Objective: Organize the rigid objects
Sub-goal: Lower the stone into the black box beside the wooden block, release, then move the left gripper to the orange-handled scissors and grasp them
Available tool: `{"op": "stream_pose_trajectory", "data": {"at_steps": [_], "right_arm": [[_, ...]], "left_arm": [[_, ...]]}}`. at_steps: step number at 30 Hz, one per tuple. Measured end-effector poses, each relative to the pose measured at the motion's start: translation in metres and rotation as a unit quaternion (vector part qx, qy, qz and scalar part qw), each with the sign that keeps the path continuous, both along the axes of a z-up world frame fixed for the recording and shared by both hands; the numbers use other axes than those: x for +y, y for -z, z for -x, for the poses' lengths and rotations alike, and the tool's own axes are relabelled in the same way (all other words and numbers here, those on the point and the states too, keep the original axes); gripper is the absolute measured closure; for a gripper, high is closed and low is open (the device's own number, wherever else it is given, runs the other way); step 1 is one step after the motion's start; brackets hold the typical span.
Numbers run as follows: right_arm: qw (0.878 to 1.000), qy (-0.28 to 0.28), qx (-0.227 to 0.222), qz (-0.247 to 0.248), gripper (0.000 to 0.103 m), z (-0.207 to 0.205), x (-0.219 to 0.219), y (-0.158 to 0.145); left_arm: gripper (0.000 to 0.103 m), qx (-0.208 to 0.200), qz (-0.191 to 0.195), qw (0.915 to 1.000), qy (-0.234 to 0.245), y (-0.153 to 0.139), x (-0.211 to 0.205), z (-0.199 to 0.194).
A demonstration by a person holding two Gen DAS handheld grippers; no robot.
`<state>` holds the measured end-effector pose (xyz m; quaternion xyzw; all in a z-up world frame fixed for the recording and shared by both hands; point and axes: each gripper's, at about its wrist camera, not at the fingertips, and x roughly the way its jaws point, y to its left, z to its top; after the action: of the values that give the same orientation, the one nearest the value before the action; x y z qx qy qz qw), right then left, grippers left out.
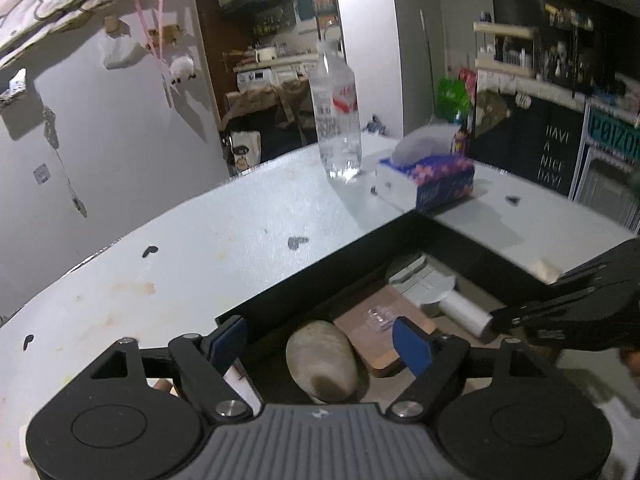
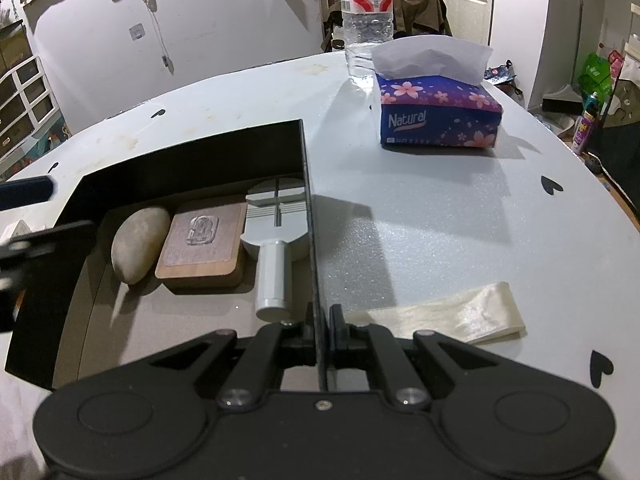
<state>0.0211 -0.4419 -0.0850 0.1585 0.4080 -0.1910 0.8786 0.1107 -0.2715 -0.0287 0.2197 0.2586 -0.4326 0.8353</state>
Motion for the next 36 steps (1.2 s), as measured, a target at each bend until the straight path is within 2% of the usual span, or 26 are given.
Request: {"op": "stream_pose_trajectory", "data": {"at_steps": [9, 14, 19, 25, 28, 33, 36], "right_arm": [[1.000, 0.000, 0.006, 0.007, 0.099, -0.002, 0.002, -0.001], [1.000, 0.000, 0.009, 0.009, 0.099, -0.003, 0.001, -0.001], [1.000, -0.002, 0.011, 0.009, 0.099, -0.003, 0.001, -0.001], [1.000, -0.001, 0.011, 0.010, 0.098, -0.003, 0.002, -0.001], [1.000, -0.001, 0.012, 0.011, 0.098, -0.003, 0.002, -0.001], [1.000, -0.001, 0.017, 0.015, 0.098, -0.005, 0.003, -0.002], [1.000, 0.000, 0.019, 0.013, 0.098, -0.005, 0.003, -0.002]], "left_arm": [[0.021, 0.012, 0.049, 0.9971, -0.058, -0.014, 0.057, 0.018], [0.016, 0.012, 0.068, 0.9905, -0.119, -0.012, 0.093, 0.019], [0.016, 0.038, 0.069, 0.9790, -0.188, 0.004, 0.121, 0.013], [0.015, 0.075, 0.066, 0.9628, -0.251, 0.033, 0.147, 0.014], [0.015, 0.079, 0.062, 0.9554, -0.278, 0.045, 0.156, 0.018], [0.015, 0.077, 0.062, 0.9490, -0.299, 0.058, 0.159, 0.015], [0.015, 0.069, 0.065, 0.9518, -0.292, 0.060, 0.153, 0.005]]}}
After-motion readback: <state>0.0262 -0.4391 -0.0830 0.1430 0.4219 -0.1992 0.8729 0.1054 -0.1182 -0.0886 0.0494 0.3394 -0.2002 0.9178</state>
